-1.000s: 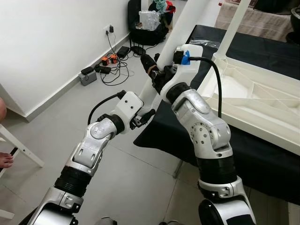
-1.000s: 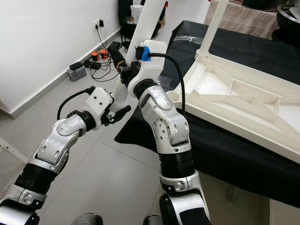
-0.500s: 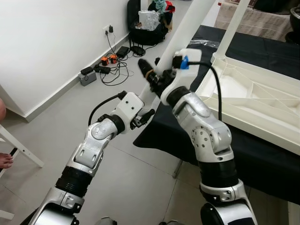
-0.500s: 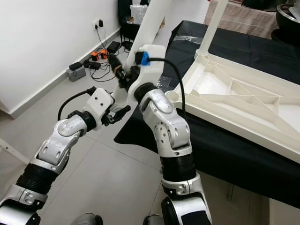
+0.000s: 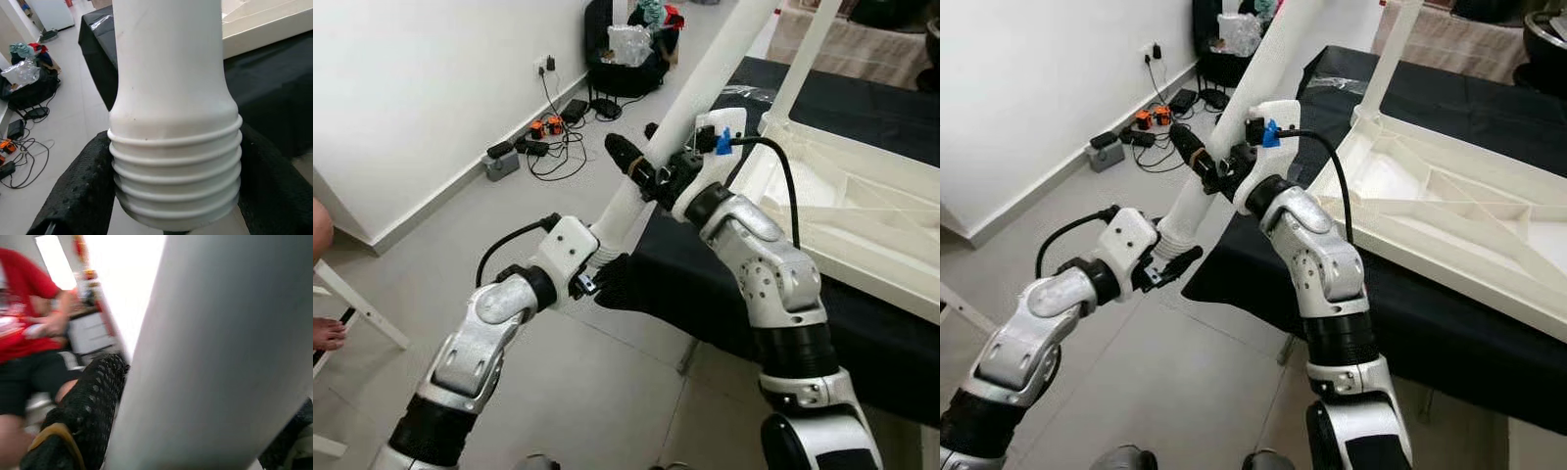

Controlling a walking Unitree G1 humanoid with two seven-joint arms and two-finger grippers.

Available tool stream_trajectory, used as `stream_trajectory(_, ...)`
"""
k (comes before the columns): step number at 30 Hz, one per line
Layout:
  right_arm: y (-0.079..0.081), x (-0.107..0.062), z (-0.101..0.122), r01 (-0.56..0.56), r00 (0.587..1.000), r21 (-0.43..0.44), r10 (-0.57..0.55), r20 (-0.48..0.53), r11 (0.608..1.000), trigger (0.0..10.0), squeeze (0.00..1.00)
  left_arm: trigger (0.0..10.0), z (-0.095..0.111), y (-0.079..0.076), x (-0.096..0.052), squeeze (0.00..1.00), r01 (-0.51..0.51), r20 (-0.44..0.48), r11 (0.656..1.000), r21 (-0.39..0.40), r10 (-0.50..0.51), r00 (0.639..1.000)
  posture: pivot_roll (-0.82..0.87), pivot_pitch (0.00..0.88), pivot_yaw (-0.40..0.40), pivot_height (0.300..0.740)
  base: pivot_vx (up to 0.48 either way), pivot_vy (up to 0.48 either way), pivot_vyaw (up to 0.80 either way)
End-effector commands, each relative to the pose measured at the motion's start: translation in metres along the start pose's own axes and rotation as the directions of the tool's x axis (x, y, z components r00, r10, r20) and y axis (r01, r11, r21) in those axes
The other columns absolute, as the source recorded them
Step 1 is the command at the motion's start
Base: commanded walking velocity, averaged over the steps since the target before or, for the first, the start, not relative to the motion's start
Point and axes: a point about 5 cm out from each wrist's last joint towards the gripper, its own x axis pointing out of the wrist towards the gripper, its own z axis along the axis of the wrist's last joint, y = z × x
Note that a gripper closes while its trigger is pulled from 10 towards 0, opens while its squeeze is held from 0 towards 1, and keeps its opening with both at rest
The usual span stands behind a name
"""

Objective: Building children table

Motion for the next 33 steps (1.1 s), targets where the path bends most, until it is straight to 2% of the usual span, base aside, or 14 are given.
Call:
stream_trajectory(1, 0.007, 0.003, 0.004, -0.114, 0.993, 0.075, 0.114, 0.001, 0.991, 10.0, 0.0, 10.0, 0.004, -0.015, -0.003, 0.0, 0.102, 0.006, 0.995, 0.017, -0.102, 0.995, 0.06, 0.049, -0.051, 0.74, 0.0, 0.0, 0.0)
stream_trajectory(5, 0.011, -0.001, 0.001, -0.225, 0.973, 0.163, 0.23, -0.014, 0.961, 10.0, 0.0, 10.0, 0.003, -0.016, -0.011, 0.0, 0.111, -0.011, 0.994, 0.017, -0.11, 0.994, 0.06, 0.049, -0.051, 0.74, 0.0, 0.0, 0.0)
stream_trajectory(6, 0.011, -0.001, 0.001, -0.225, 0.973, 0.163, 0.23, -0.014, 0.961, 10.0, 0.0, 10.0, 0.003, -0.016, -0.011, 0.0, 0.111, -0.011, 0.994, 0.017, -0.11, 0.994, 0.06, 0.049, -0.051, 0.74, 0.0, 0.0, 0.0)
stream_trajectory(8, 0.018, -0.005, -0.002, -0.302, 0.949, 0.249, 0.315, -0.013, 0.92, 10.0, 0.0, 10.0, 0.002, -0.016, -0.017, 0.0, 0.112, -0.028, 0.993, 0.024, -0.111, 0.993, 0.06, 0.048, -0.052, 0.74, 0.0, 0.0, 0.0)
stream_trajectory(10, 0.023, -0.007, -0.005, -0.337, 0.935, 0.279, 0.355, -0.013, 0.899, 10.0, 0.0, 10.0, 0.002, -0.015, -0.02, 0.0, 0.111, -0.035, 0.993, 0.026, -0.11, 0.993, 0.06, 0.05, -0.051, 0.74, 0.0, 0.0, 0.0)
stream_trajectory(20, 0.029, -0.01, -0.006, -0.426, 0.894, 0.297, 0.448, -0.01, 0.855, 10.0, 0.0, 10.0, 0.01, -0.019, -0.021, 0.0, 0.123, -0.022, 0.992, -0.001, -0.123, 0.992, 0.06, 0.054, -0.055, 0.74, 0.0, 0.0, 0.0)
stream_trajectory(25, 0.029, -0.01, -0.009, -0.43, 0.891, 0.291, 0.454, -0.016, 0.855, 10.0, 0.0, 10.0, 0.011, -0.026, -0.021, 0.0, 0.142, -0.02, 0.99, -0.017, -0.142, 0.99, 0.06, 0.057, -0.053, 0.74, 0.0, 0.0, 0.0)
stream_trajectory(33, 0.031, -0.01, -0.014, -0.453, 0.877, 0.256, 0.478, -0.045, 0.854, 10.0, 0.0, 10.0, 0.012, -0.027, -0.021, 0.0, 0.149, -0.023, 0.989, -0.024, -0.149, 0.989, 0.06, 0.064, -0.053, 0.74, 0.0, 0.0, 0.0)
